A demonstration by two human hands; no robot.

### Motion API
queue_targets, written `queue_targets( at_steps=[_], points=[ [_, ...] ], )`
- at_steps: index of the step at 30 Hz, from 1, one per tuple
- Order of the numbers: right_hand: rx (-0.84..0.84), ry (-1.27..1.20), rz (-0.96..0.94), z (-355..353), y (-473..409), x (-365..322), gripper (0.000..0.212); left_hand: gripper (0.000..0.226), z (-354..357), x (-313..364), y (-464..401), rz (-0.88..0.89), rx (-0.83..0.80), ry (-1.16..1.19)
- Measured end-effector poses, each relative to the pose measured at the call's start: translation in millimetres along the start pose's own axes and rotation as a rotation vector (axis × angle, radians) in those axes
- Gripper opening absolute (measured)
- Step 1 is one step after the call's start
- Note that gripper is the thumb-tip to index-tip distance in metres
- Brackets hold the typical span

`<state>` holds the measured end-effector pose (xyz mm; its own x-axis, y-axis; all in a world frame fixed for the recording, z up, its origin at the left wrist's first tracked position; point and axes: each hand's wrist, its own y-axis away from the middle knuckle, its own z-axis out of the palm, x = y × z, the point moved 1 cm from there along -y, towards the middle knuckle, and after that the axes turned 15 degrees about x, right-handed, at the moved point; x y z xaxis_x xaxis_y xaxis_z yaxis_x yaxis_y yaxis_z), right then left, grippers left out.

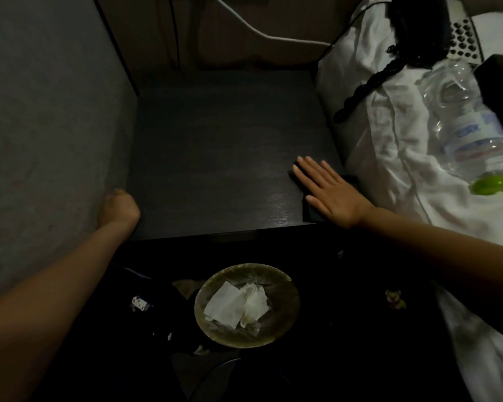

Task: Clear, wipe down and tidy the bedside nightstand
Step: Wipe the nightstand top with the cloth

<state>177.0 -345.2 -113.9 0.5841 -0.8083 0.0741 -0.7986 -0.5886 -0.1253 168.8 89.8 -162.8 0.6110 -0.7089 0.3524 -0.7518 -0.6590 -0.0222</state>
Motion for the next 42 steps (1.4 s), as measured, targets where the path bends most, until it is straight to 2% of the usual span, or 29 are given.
queue_targets(
  at_steps=[3, 5, 8, 11, 13, 16, 20, 23, 33, 37, 42],
  points=[
    [0.021, 0.078, 0.037, -0.9, 4.0, -3.8, 0.067, 0.039, -1.3, 0.9, 0.5, 0.008, -0.007, -0.016],
    [0.05, 0.123, 0.16, 2.2, 9.6, -11.9, 0.067, 0.037, -1.9, 0.9, 1.3, 0.033, -0.013, -0.031],
    [0.06, 0.05, 0.528, 10.7, 11.3, -33.5, 0.072, 0.036, -2.5, 0.4, 2.1, 0.039, -0.015, -0.044],
    [0.001, -0.049, 0.849, 19.7, 5.4, -51.9, 0.074, 0.034, -3.3, 0.5, 1.8, 0.056, -0.017, -0.048],
    [0.007, -0.055, 0.94, 22.4, 3.0, -55.5, 0.075, 0.034, -2.5, 0.8, 1.5, 0.072, -0.011, -0.047],
    [0.055, -0.057, 0.967, 22.8, 1.6, -54.0, 0.075, 0.036, -2.4, 1.1, 1.4, 0.051, -0.011, -0.057],
    [0.06, -0.071, 0.922, 21.5, 0.7, -42.9, 0.075, 0.037, -0.9, 0.8, 0.4, 0.033, -0.019, -0.026],
    [0.042, -0.076, 0.819, 20.3, 0.7, -27.9, 0.073, 0.039, -0.2, -0.6, -0.5, 0.002, -0.023, -0.004],
    [-0.025, -0.031, 0.187, 12.0, -9.6, 13.5, 0.076, 0.039, 0.8, -0.2, -0.9, -0.04, -0.027, 0.01],
    [-0.044, -0.021, 0.016, 9.4, -27.9, 6.7, 0.073, 0.041, 0.4, 1.9, 0.9, -0.078, -0.025, 0.034],
    [-0.01, -0.057, -0.13, 11.8, -66.2, -33.1, 0.068, 0.04, -3.8, 3.6, 4.3, -0.093, -0.024, 0.054]
  ],
)
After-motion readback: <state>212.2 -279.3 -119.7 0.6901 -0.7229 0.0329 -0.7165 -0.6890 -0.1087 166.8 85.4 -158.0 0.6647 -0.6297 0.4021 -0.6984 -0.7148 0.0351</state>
